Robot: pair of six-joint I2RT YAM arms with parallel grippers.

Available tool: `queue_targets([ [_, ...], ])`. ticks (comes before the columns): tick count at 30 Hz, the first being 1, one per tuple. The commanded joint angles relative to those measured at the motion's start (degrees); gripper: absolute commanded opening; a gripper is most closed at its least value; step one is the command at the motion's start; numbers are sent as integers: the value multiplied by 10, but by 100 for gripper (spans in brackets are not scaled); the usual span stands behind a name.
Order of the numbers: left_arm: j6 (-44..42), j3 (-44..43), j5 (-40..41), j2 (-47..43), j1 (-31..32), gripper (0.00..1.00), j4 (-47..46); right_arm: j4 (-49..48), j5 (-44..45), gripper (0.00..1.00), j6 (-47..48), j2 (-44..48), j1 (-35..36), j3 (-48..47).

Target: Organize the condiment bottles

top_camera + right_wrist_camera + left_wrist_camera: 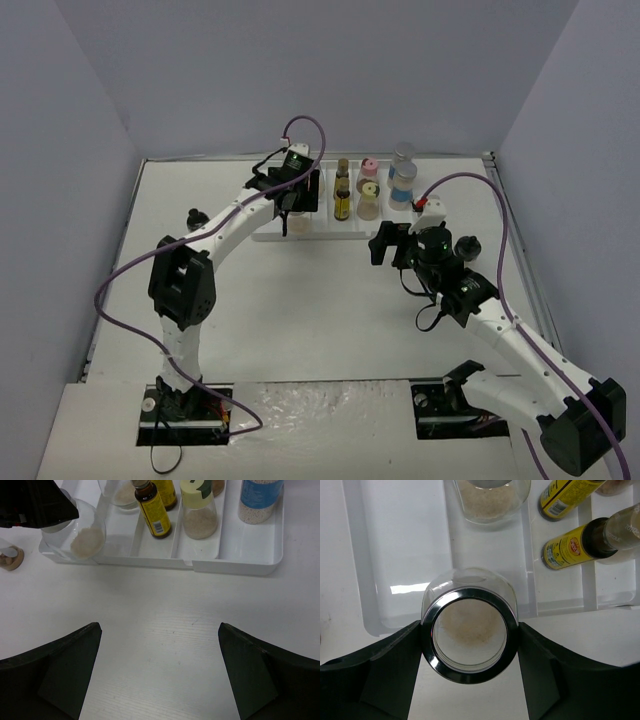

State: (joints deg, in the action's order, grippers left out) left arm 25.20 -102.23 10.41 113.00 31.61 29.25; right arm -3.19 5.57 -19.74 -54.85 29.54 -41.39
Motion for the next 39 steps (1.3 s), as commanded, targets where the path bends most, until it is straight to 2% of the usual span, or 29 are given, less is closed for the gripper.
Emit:
queue_targets([
  [1, -19, -72, -7, -1, -8, 0, -65, -13, 18, 100, -8, 11, -5, -20],
  [16, -4, -110, -3, 88, -13, 0, -99, -4, 23, 100, -13, 10, -5, -14],
  [18, 0, -115, 0, 99, -12, 2, -102, -2, 23, 100, -14, 10, -5, -15],
  [27, -7, -159, 41, 136, -22, 4, -73, 5, 26, 100, -17, 12, -6, -11],
  [32, -11, -168, 24, 135, -20, 4, -58, 5, 25, 100, -19, 9, -7, -11],
  [35, -11, -164, 4, 128, -16, 11, -49, 5, 27, 100, -18, 5, -7, -12],
  [39, -9, -153, -4, 120, -15, 32, -49, 5, 26, 100, -19, 3, -6, -11],
])
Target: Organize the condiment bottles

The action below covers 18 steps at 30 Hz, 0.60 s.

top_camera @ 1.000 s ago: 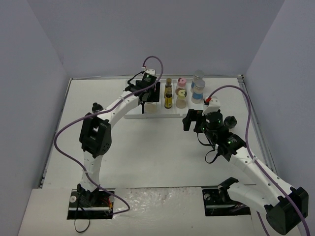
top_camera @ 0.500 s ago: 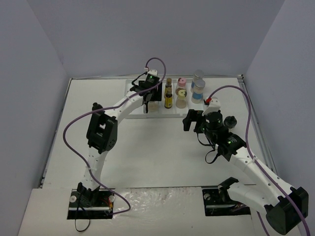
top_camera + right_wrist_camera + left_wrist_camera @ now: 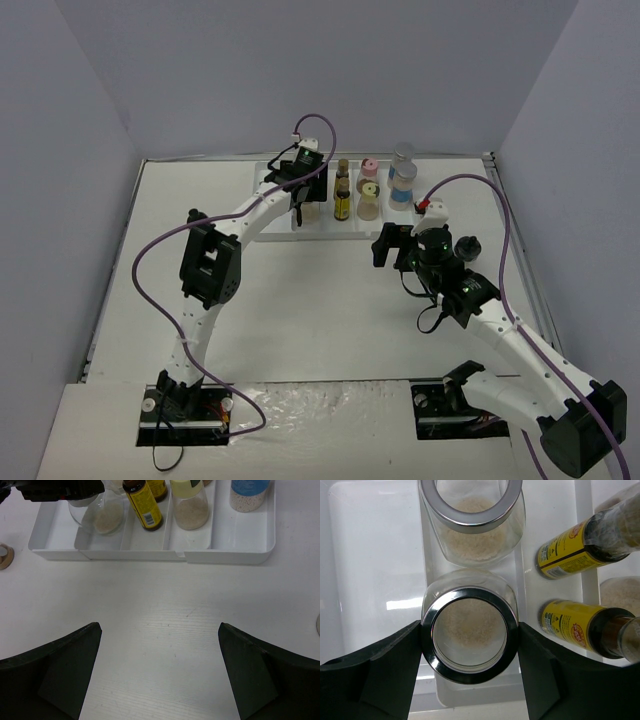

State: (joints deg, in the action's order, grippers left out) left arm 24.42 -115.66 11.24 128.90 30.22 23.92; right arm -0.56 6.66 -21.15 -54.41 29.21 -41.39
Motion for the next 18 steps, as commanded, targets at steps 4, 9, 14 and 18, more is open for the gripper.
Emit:
queue_targets([
  [4, -3, -18, -15, -50, -1, 53, 7, -21, 15, 100, -5, 1, -3, -9],
  [9, -10, -18, -14, -74, -2, 79, 8, -21, 11, 100, -7, 0, -3, -8],
  [14, -10, -14, -12, -109, -4, 97, 12, -22, 6, 100, -8, 0, -3, -8],
  [18, -9, 10, -3, -175, -4, 97, 23, -22, 5, 100, -8, 3, -4, -7],
])
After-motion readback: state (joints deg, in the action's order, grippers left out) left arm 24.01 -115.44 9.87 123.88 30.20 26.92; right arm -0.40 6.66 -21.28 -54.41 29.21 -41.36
